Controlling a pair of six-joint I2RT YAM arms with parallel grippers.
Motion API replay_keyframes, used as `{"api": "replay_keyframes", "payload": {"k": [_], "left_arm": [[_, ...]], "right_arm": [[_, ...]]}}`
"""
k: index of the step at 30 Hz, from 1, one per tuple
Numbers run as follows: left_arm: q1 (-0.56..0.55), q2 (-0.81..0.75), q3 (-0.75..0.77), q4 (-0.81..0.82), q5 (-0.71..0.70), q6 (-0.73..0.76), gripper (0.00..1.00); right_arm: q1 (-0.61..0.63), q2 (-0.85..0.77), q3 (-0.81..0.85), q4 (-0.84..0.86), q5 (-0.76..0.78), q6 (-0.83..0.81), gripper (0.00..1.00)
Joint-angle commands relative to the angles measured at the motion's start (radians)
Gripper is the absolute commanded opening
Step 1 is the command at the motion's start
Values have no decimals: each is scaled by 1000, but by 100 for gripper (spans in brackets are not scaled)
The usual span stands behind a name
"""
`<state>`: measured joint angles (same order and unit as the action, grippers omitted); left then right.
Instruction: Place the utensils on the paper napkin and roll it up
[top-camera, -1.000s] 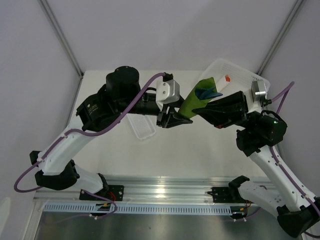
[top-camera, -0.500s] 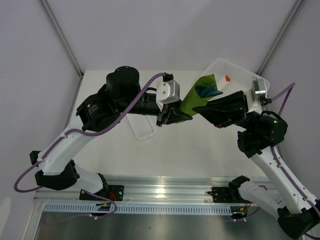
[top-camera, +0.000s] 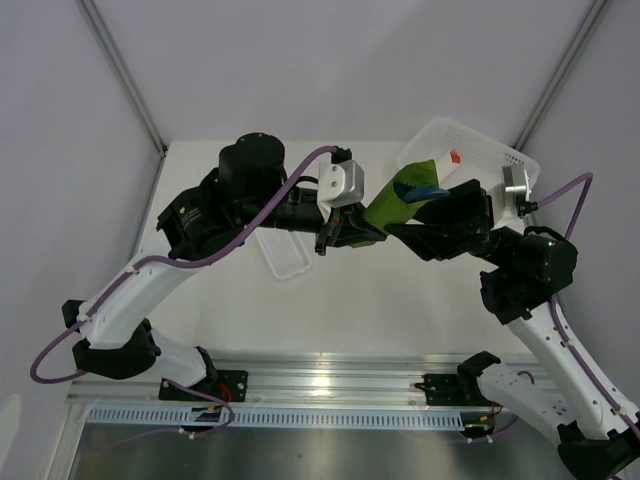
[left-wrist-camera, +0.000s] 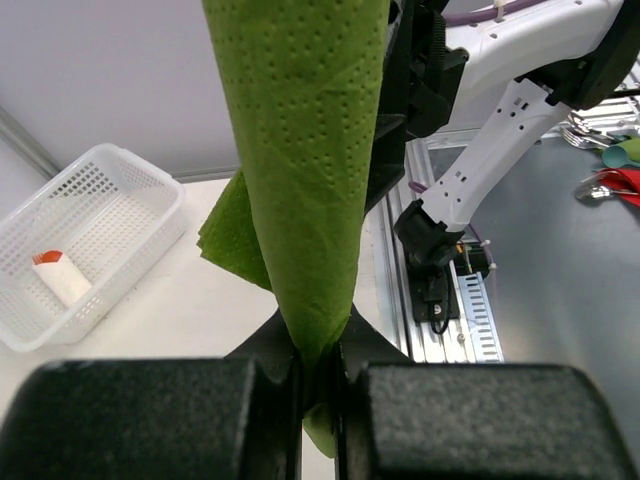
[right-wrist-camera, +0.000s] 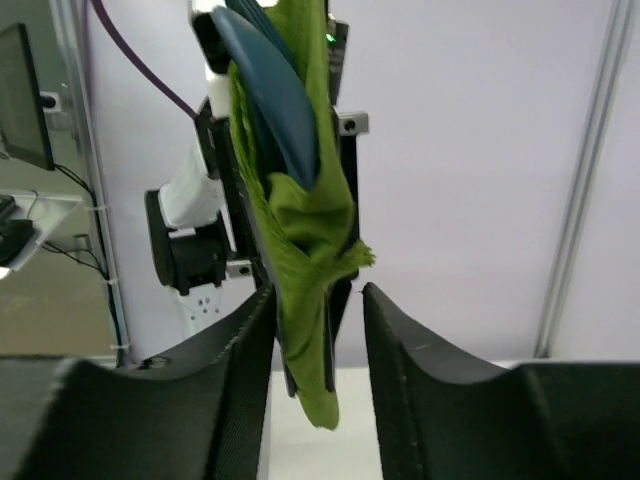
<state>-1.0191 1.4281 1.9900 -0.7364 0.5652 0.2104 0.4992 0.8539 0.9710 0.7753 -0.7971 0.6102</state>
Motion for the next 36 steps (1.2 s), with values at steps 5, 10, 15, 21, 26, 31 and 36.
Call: {"api": "replay_keyframes", "payload": {"k": [5, 10, 15, 21, 26, 31, 36], "left_arm": [[-6, 0, -23, 28, 29, -31, 1], [-4, 11, -36, 22, 45, -37, 1], [-4, 2, -62, 25, 47, -37, 1], [-4, 2, -60, 23, 85, -35, 1], [-4, 3, -65, 17, 88, -25, 1], [-6, -1, -72, 15, 96, -20, 1], [-4, -14, -83, 9, 79, -3, 1]], "right_arm": [[-8, -62, 32, -297, 32, -171, 61], [-11, -96, 5, -318, 1, -187, 66], [-14, -115, 17, -314, -63, -162, 67], [-14, -93, -11, -230, -36, -77, 55], [-13, -43, -22, -133, -36, 8, 38], [-14, -10, -22, -80, -34, 65, 19], [-19, -4, -8, -112, -36, 72, 0]]}}
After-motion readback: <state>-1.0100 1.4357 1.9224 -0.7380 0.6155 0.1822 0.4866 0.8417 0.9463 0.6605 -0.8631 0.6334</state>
